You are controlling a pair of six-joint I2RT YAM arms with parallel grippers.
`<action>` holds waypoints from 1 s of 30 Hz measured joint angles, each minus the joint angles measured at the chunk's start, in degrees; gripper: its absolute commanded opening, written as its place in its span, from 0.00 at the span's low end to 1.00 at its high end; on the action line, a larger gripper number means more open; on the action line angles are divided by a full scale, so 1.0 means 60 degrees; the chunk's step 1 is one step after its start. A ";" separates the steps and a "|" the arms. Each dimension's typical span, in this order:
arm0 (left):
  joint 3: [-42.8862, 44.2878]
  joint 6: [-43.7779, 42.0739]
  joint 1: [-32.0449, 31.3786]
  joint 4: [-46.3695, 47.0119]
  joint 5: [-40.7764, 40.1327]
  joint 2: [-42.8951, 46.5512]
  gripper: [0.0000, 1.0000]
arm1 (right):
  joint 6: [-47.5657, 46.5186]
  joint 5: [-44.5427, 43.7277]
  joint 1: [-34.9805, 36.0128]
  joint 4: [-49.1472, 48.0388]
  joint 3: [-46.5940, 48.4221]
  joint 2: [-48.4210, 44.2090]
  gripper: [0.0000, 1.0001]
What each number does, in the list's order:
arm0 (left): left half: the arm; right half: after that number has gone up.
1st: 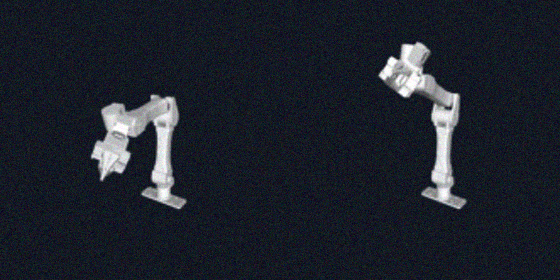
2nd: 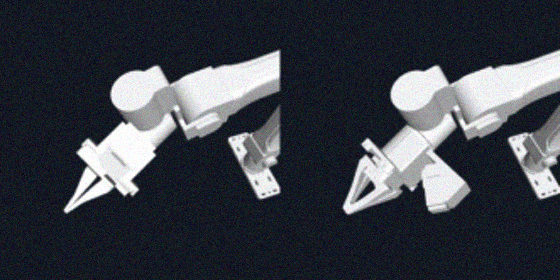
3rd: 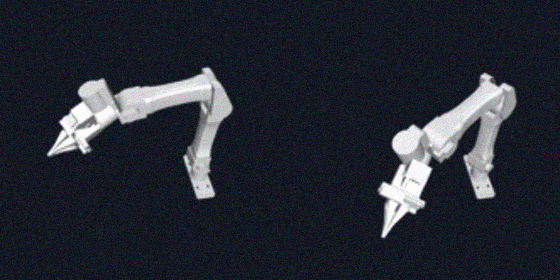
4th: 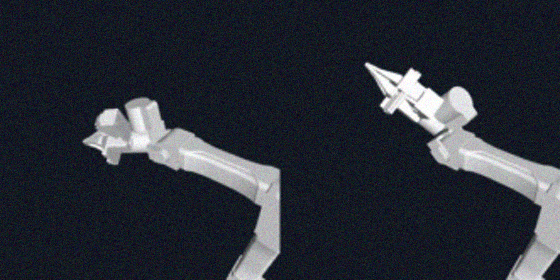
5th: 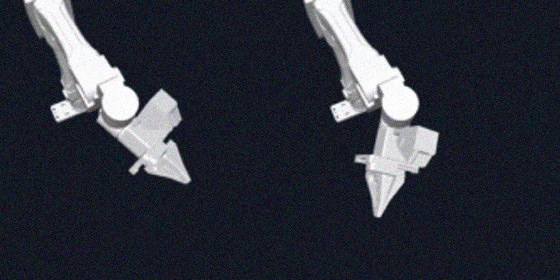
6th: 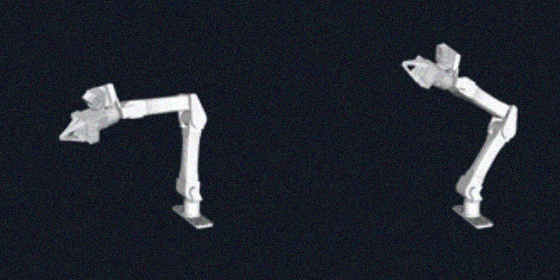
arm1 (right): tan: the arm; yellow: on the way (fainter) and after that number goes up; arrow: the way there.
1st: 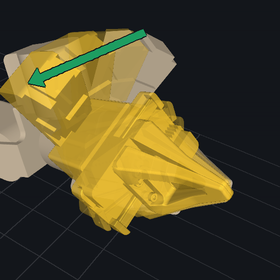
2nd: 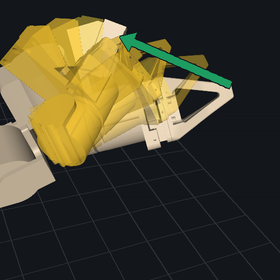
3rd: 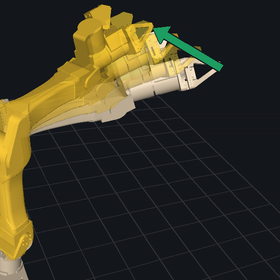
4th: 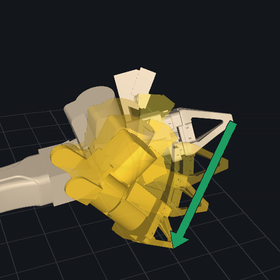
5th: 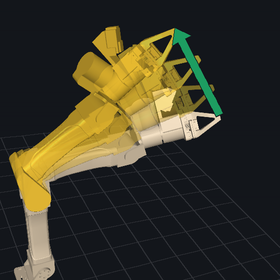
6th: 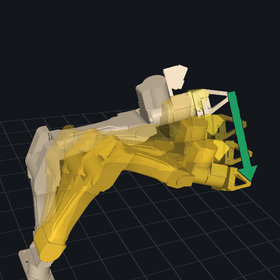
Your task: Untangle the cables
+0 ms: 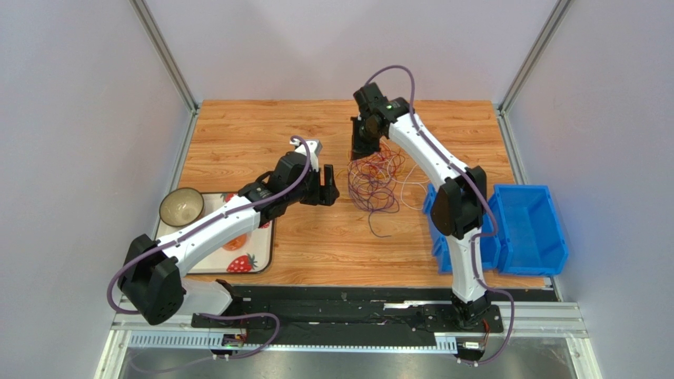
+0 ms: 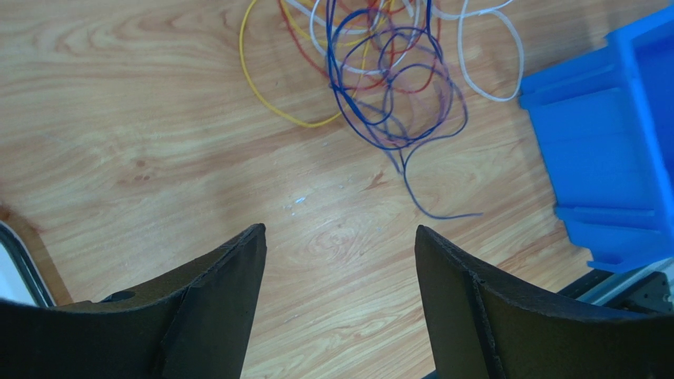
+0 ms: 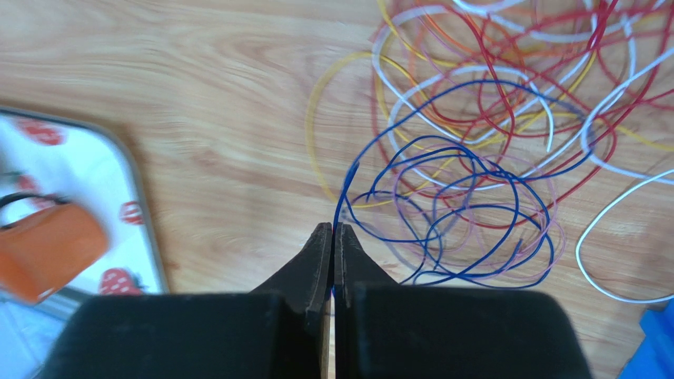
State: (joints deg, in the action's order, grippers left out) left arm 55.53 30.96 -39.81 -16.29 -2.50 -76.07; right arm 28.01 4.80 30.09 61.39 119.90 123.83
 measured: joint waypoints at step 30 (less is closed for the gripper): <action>0.0973 -0.0353 -0.0914 0.2229 -0.0441 -0.0841 0.17 | -0.0335 0.2408 0.0000 -0.1599 0.0160 -0.4827 0.00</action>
State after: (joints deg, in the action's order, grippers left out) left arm 61.36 28.84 -45.30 -2.92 -5.15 -81.12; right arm 26.00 19.25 30.09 51.79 120.86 94.87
